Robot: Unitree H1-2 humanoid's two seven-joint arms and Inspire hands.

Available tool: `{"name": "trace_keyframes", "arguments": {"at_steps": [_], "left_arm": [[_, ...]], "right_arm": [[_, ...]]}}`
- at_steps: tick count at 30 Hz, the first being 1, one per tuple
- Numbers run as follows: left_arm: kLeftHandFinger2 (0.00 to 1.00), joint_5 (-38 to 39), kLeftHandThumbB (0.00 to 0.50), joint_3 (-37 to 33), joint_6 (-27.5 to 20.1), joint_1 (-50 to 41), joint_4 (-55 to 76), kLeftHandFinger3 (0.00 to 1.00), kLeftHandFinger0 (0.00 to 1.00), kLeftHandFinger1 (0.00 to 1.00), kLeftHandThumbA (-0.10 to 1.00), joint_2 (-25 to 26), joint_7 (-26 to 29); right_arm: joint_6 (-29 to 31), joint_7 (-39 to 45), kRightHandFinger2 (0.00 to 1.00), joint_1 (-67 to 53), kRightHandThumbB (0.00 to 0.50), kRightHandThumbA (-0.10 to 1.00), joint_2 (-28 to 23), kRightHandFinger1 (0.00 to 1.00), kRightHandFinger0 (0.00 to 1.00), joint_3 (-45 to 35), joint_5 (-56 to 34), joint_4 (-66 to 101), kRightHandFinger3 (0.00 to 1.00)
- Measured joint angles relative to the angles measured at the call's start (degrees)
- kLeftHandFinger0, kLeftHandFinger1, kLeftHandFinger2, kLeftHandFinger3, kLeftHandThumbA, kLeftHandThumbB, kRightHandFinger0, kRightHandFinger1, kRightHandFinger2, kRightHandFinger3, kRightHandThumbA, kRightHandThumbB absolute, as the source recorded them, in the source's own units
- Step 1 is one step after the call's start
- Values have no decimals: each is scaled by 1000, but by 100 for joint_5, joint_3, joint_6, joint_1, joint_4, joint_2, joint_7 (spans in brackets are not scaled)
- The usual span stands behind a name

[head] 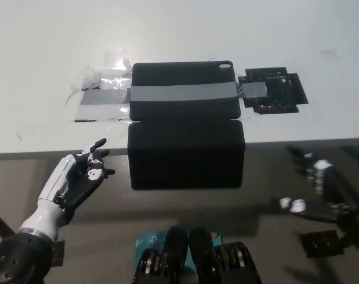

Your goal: The robot uses its right hand to pull the cover of a folded tablet cover kept in the middle of the desk

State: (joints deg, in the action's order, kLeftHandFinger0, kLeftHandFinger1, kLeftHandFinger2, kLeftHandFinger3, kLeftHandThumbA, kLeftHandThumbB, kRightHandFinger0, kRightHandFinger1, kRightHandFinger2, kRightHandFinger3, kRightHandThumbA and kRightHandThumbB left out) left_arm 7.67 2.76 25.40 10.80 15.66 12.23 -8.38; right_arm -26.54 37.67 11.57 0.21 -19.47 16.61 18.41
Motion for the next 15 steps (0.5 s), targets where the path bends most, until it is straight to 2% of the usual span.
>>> {"name": "trace_keyframes", "arguments": {"at_steps": [3,6,12,15], "left_arm": [[1000,-3,228,-1,-4,0,0,1000,731,938,1000,6,-2],[1000,-8,211,-11,-12,0,-1,1000,735,942,1000,28,-14],[1000,-5,213,-10,-21,0,-1,1000,740,944,1000,55,-34],[1000,-5,221,-8,-20,0,-1,1000,730,937,1000,58,-35]], "right_arm": [[60,-196,1000,13,166,993,-193,1000,1000,-257,-291,-86,1000],[153,-388,1000,15,184,1000,-318,1000,1000,-294,-539,-235,1000],[391,-691,1000,1,205,1000,-424,1000,1000,-1,-764,-401,1000],[475,-775,1000,-4,199,1000,-454,1000,1000,150,-795,-417,1000]]}}
